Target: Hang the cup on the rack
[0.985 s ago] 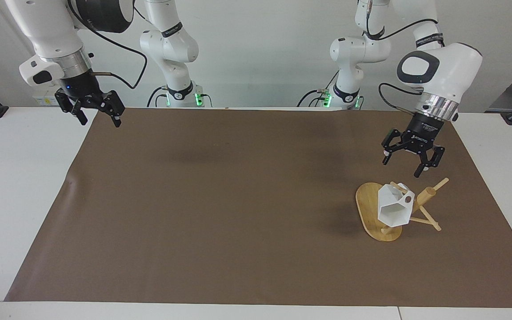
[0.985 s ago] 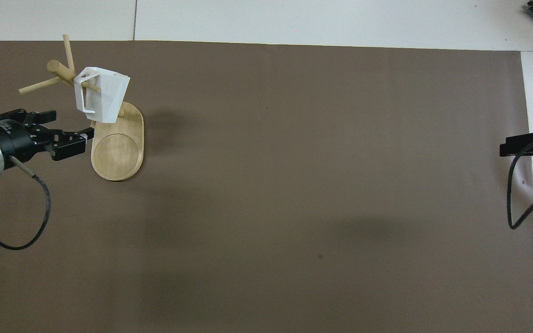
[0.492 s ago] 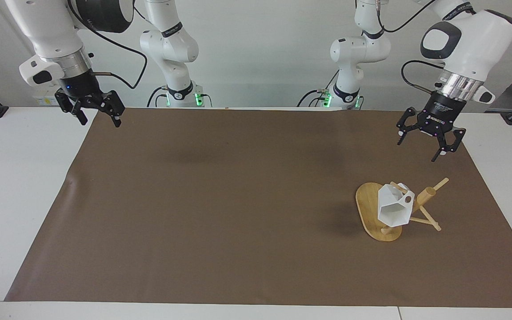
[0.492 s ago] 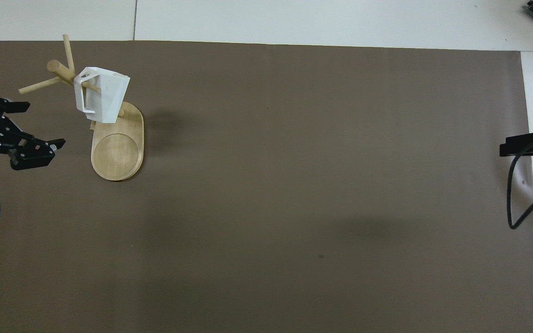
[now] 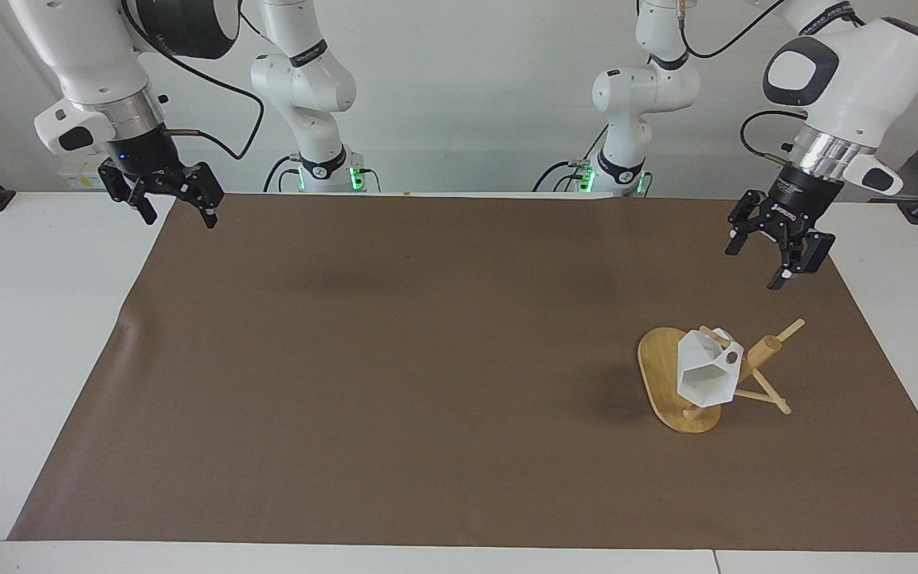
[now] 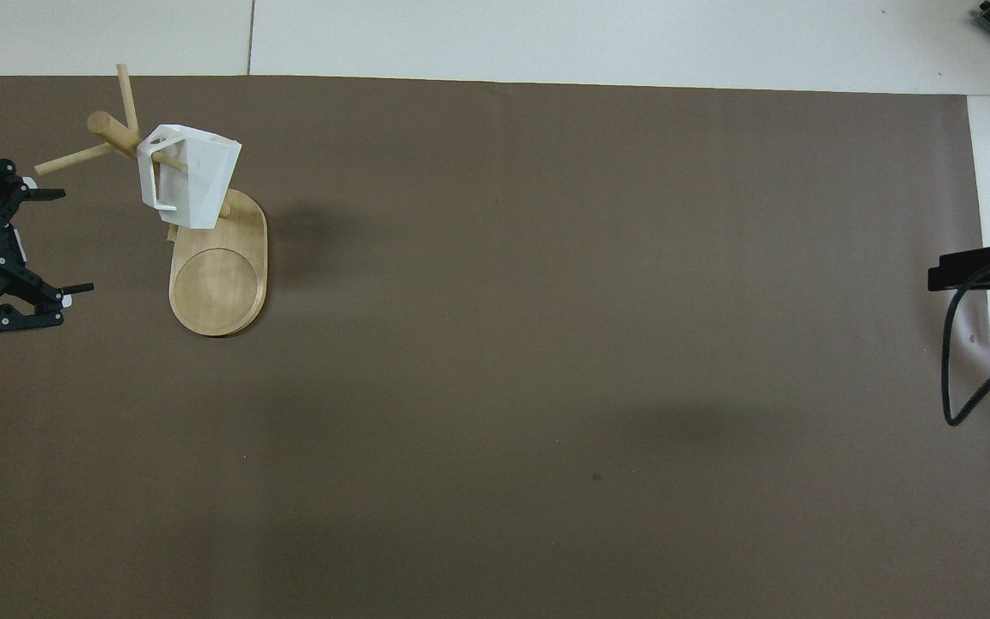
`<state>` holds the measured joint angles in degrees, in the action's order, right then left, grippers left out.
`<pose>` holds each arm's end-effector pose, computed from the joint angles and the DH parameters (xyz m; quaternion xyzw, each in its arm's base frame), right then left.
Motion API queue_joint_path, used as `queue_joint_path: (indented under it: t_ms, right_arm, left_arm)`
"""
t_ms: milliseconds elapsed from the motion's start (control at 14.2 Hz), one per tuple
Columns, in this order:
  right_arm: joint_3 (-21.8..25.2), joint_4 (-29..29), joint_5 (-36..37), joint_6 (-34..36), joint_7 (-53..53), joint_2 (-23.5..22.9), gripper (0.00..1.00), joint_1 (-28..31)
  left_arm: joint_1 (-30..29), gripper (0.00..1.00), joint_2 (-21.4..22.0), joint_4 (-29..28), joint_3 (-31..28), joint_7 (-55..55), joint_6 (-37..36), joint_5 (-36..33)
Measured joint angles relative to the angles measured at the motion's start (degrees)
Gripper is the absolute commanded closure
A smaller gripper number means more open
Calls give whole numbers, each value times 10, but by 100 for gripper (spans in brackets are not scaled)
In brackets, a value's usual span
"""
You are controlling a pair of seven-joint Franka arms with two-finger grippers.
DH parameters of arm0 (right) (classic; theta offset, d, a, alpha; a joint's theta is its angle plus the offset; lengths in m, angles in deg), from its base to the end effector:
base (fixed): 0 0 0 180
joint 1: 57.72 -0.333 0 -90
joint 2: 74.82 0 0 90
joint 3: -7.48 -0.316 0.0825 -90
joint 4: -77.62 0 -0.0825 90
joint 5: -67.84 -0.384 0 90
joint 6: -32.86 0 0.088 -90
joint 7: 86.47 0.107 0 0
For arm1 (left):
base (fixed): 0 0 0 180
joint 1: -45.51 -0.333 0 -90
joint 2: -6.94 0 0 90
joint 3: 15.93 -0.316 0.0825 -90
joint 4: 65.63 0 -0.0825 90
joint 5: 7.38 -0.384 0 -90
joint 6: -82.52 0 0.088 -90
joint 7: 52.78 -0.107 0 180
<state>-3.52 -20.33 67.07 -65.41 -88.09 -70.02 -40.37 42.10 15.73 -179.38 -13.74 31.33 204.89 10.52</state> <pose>0.5386 -0.0545 0.6165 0.9982 -0.0419 0.0437 0.0044 0.5423 -0.0029 0.5646 0.6761 0.7078 0.0198 0.2037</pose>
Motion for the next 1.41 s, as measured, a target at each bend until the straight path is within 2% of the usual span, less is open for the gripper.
queue_joint_path:
  t_ms: [422,774,1055,1407]
  right_arm:
    - [0,0,0,0,0,0,0,0]
    - [0,0,0,0,0,0,0,0]
    - [0,0,0,0,0,0,0,0]
    - [0,0,0,0,0,0,0,0]
  left_arm:
    - [-1,0,5,60,-5,-202,-122,-43]
    - [-1,0,6,78,-5,-383,-156,-52]
    - [-1,0,7,101,-6,-544,-210,-115]
    - [-1,0,26,114,-10,-717,-224,-128]
